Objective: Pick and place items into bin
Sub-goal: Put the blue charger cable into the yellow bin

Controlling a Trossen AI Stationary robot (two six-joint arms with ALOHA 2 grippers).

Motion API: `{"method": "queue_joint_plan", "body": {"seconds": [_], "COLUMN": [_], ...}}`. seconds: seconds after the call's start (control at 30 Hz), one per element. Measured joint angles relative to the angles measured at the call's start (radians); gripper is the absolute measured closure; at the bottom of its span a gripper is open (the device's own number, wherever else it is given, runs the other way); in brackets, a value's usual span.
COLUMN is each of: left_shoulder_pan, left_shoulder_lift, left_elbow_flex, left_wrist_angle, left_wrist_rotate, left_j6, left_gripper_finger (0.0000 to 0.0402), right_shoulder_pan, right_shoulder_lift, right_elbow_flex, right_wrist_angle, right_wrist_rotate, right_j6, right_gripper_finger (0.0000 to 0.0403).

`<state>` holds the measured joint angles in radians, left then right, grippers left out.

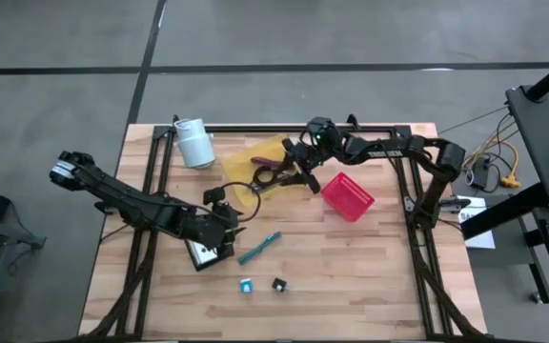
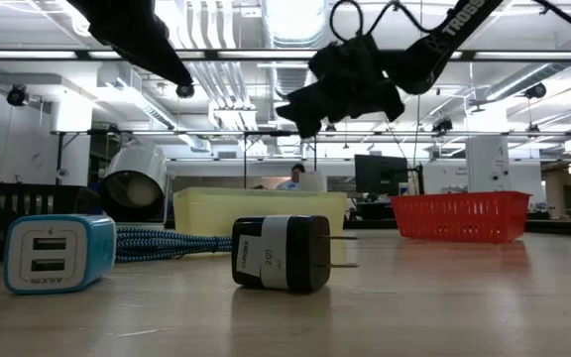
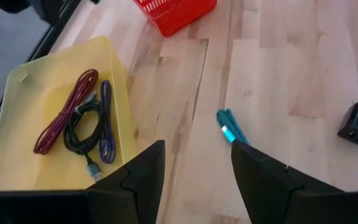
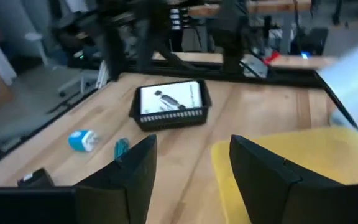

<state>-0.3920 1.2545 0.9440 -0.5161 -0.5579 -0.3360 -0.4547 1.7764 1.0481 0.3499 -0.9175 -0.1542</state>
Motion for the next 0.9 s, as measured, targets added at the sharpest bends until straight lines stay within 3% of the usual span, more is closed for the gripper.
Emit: {"method": "queue_joint_plan", "body": {"seconds": [0.23,0.47,0.67,0.9], "left_shoulder_pan": [0.000,0.000,0.000,0.002], "left_shoulder_lift": [0.000,0.000,0.006,0.083], "left_elbow_flex": [0.000,-0.002,-0.005,-0.006], "left_wrist_angle": [0.025,0.056,0.138,0.305], "left_wrist_rotate": [0.000,0.000,-0.002,0.000], "left_j6": [0.001,0.001,0.002,0.002], "left_gripper_finger": [0.0233,0.0233,0.0233,0.0233], "right_shoulder_pan": [0.023,0.025,0.025,0.025], "right_shoulder_lift": [-0.137,-0.345,-0.489,-0.546], "right_elbow_flex": [-0.123,-0.371,-0.535,-0.636], "right_wrist_angle": [0.046,0.307,0.388,0.388], "right_wrist_rotate": [0.005,0.182,0.185,0.187], "right_j6": [-0.097,-0.108,-0.117,-0.128], "right_gripper_finger": [0.0220,0.0220,0.0220,0.0220]}}
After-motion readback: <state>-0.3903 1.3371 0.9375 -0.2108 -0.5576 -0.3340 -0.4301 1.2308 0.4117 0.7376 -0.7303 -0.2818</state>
